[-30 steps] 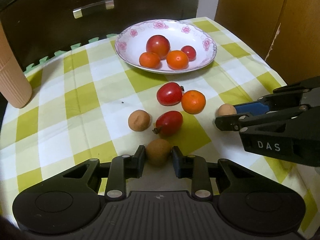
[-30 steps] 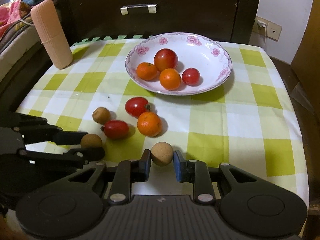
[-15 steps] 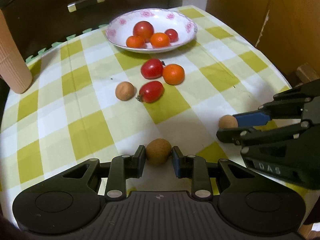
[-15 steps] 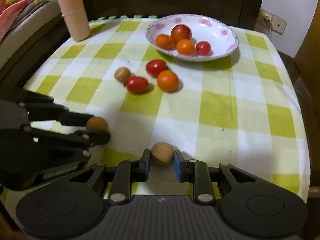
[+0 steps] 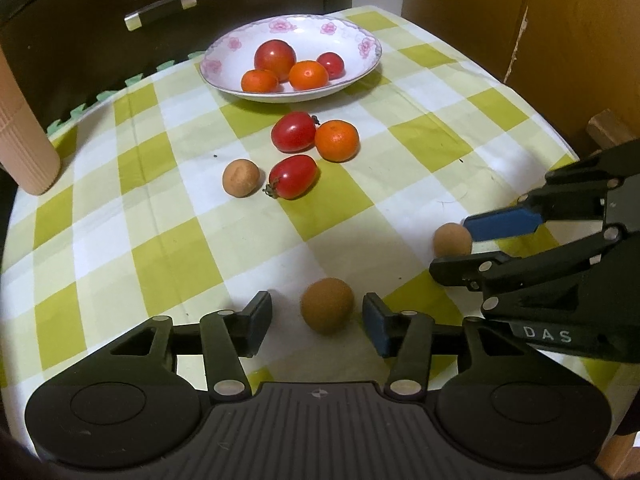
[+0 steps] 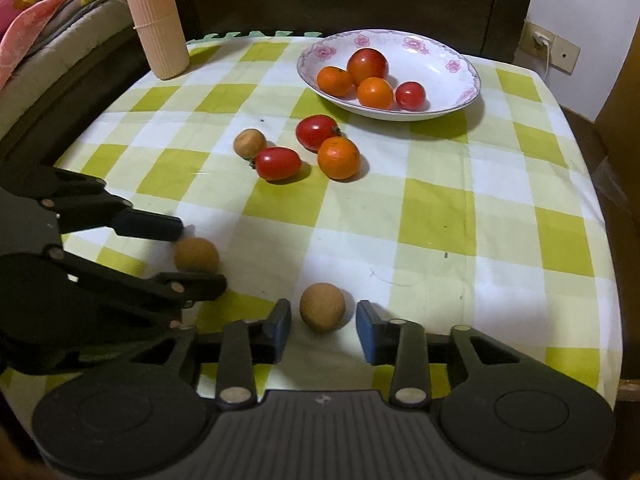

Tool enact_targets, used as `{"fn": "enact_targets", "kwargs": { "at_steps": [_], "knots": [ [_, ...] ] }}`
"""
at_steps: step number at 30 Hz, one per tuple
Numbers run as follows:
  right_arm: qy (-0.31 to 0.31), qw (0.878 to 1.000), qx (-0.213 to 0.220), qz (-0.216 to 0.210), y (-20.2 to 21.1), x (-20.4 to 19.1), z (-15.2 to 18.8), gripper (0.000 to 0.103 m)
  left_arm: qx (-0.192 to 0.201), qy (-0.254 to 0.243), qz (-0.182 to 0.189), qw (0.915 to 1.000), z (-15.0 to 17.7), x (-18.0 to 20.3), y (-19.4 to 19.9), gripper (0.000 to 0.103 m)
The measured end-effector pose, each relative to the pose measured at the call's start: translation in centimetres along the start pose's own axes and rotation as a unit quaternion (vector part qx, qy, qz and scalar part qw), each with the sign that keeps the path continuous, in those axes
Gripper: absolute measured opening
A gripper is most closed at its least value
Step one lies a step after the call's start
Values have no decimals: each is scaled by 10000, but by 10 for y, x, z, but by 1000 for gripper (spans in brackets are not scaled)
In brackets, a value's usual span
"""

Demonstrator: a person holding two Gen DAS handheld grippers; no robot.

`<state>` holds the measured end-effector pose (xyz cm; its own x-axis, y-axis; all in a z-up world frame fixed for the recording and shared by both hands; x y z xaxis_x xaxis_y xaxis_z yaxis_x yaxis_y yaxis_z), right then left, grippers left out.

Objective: Organize fruits
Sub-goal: 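Carry the brown fruits with both tools up and over to the bowl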

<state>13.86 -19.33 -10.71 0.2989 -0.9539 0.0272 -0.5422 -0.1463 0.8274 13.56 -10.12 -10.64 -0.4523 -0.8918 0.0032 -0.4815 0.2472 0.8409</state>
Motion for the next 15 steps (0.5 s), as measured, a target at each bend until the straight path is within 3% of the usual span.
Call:
{"fn": "enact_targets", "kwargs": {
  "at_steps": [10, 12, 15],
  "knots": [
    [-6, 10000, 65, -7, -1, 4, -2, 37, 16, -11, 18, 10000, 0, 0, 0, 63],
    [38, 10000, 67, -23, 0, 1, -3, 37, 11, -18, 45, 10000, 0, 1, 0, 58],
    [173, 9998, 61, 4, 1, -4, -3, 33, -17, -33, 99, 9999, -1, 2, 1, 43]
  ]
}}
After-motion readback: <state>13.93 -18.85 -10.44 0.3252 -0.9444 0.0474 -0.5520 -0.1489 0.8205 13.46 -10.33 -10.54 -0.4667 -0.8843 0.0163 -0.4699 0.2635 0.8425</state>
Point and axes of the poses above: each gripper's, at about its wrist camera, not at the fingertips, and y roughly against the way its jaws point, x to its right, z to its underside, the point moved 5 cm from there along -y, roughly the way its jaws point, and after that the axes turned 4 degrees about z, right-handed, at the moved point
